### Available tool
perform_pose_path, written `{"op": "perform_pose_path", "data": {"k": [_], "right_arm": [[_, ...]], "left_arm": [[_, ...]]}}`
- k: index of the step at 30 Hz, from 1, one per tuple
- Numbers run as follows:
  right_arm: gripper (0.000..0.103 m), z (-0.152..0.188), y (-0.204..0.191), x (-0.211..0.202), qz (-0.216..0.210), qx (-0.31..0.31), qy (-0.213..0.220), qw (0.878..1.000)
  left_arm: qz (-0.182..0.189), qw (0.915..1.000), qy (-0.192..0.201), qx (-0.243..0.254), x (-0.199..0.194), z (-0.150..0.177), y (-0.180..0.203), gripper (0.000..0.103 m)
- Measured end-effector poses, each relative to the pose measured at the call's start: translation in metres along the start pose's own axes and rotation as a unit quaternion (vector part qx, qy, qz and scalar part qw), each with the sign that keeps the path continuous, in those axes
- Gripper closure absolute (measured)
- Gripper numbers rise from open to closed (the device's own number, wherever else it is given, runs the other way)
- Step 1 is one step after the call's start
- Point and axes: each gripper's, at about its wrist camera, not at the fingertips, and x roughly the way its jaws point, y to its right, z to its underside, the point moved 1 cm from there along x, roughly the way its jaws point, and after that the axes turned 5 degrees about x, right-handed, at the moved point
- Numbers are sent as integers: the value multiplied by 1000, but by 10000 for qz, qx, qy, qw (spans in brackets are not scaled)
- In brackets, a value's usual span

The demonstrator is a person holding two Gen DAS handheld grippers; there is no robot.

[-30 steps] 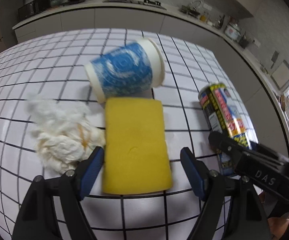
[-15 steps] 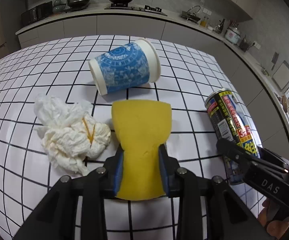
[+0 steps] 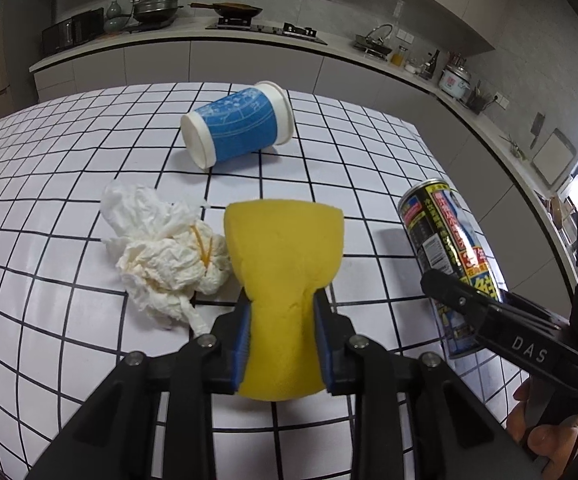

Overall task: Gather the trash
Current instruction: 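Carry the can and sponge over the black bucket and open both tools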

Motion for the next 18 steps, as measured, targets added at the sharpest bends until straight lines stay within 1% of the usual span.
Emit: {"op": "perform_pose_path", "data": {"k": [4, 10, 14, 18], "right_arm": [[48, -1, -2, 1, 4, -9, -3, 10000], [48, 3, 1, -13, 16, 25, 124, 9999], [48, 14, 11, -34, 123, 218, 276, 9993], [48, 33, 29, -66, 402, 496, 489, 9968]], "left_arm": [[33, 10000, 47, -33, -3, -2, 1, 74], [184, 9997, 155, 69, -16, 0, 14, 74], [415, 9985, 191, 296, -27, 5, 33, 74], [758, 9957, 156, 506, -32, 13, 54, 74]]}}
